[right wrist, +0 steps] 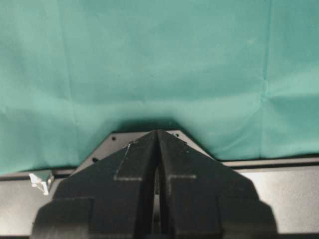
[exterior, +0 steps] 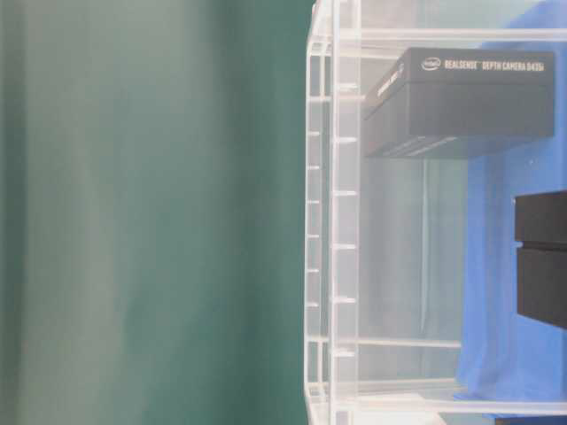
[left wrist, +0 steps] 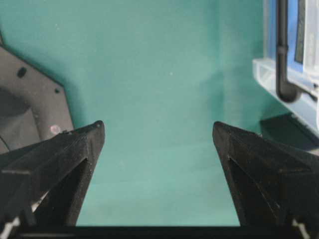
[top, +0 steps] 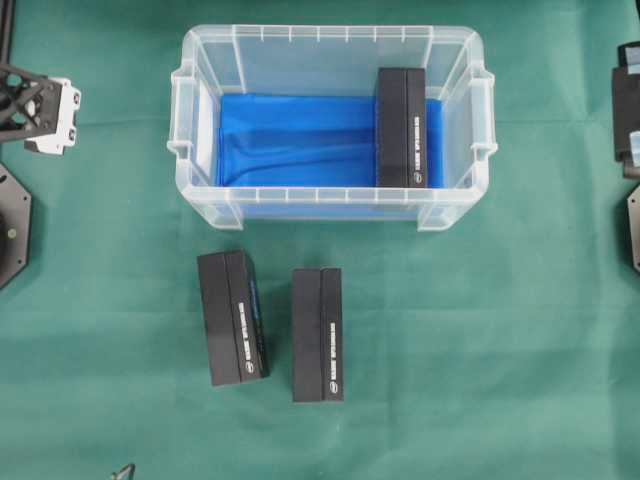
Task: Take the box out of the case with the left arm.
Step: 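Swing the left gripper across to the right black box in the case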
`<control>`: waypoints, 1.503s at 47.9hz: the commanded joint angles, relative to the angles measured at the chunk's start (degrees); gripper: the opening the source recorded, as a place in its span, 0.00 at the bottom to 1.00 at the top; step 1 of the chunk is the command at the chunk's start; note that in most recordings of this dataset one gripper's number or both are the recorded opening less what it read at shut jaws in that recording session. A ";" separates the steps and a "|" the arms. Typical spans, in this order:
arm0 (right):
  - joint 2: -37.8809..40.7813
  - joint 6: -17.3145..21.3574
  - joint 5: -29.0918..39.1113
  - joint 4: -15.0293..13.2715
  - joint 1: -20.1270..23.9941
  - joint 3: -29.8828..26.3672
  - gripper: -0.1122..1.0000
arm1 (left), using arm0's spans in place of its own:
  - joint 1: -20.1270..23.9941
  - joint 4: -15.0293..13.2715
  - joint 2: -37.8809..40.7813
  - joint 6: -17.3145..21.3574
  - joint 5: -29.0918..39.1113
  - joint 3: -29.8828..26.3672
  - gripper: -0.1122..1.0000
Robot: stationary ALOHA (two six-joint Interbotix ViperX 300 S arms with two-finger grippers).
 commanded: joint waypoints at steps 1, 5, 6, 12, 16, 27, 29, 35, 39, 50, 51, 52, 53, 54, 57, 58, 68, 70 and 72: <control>-0.09 0.00 -0.35 -0.09 0.00 -0.53 0.10 | 1.05 -0.18 -0.26 0.00 -0.18 -1.05 0.87; -0.09 0.00 -0.09 -0.09 0.09 -0.53 0.10 | 1.32 -0.18 -0.35 0.00 -0.09 -0.97 0.87; -0.09 0.00 0.00 -0.09 0.09 -0.44 0.10 | 1.41 -0.18 -0.35 0.00 -0.09 -0.97 0.87; -0.18 -0.09 0.00 -0.18 0.09 -0.18 0.10 | 1.41 -0.35 -0.26 -0.35 -0.09 -1.05 0.87; -0.09 -0.09 0.00 -0.26 0.00 -0.09 0.10 | 1.41 -0.79 -0.09 -0.53 -0.18 -1.23 0.87; -0.26 0.00 0.00 -0.26 0.00 -0.09 0.10 | 1.49 -1.32 1.41 -0.62 -0.97 -2.11 0.87; -0.26 0.00 0.09 -0.26 0.00 -0.09 0.10 | 1.49 -1.23 1.85 -0.62 -1.23 -2.37 0.87; -0.35 -0.09 0.09 -0.26 0.09 -0.09 0.10 | 1.49 -1.23 3.16 -0.62 -1.85 -3.16 0.87; -0.35 -0.09 0.09 -0.26 0.09 0.00 0.10 | 1.67 -1.23 3.87 -0.44 -1.85 -3.60 0.87; -0.35 -0.09 0.09 -0.26 0.00 0.00 0.10 | 1.85 -1.32 4.13 -0.44 -1.85 -3.78 0.87; -0.44 -0.09 0.09 -0.26 0.09 0.00 0.10 | 1.93 -1.23 4.13 -0.44 -1.85 -3.87 0.87; -0.44 -0.09 0.09 -0.26 0.09 0.00 0.10 | 1.93 -1.23 4.13 -0.44 -1.85 -3.78 0.87; -0.44 -0.09 0.09 -0.26 0.09 0.00 0.10 | 2.02 -1.32 4.13 -0.44 -1.85 -3.87 0.87; -0.35 -0.09 0.09 -0.26 0.00 -0.09 0.10 | 2.11 -1.32 4.13 -0.44 -1.85 -3.87 0.87; -0.44 -0.18 0.00 -0.26 0.09 0.00 0.10 | 2.11 -1.32 4.31 -0.62 -2.29 -4.04 0.87; -0.44 -0.18 0.09 -0.26 0.09 0.00 0.10 | 2.11 -1.41 4.48 -0.62 -2.55 -4.13 0.87; -0.44 -0.26 0.09 -0.35 0.00 0.00 0.10 | 2.11 -3.87 9.23 -0.62 -6.15 -7.73 0.87; -0.44 -0.18 0.09 -0.35 0.09 0.00 0.10 | 2.11 -4.39 11.16 -0.44 -6.33 -9.40 0.87; -0.44 -0.26 0.09 -0.35 0.09 0.00 0.10 | 2.11 -4.57 12.83 -0.35 -6.33 -10.99 0.87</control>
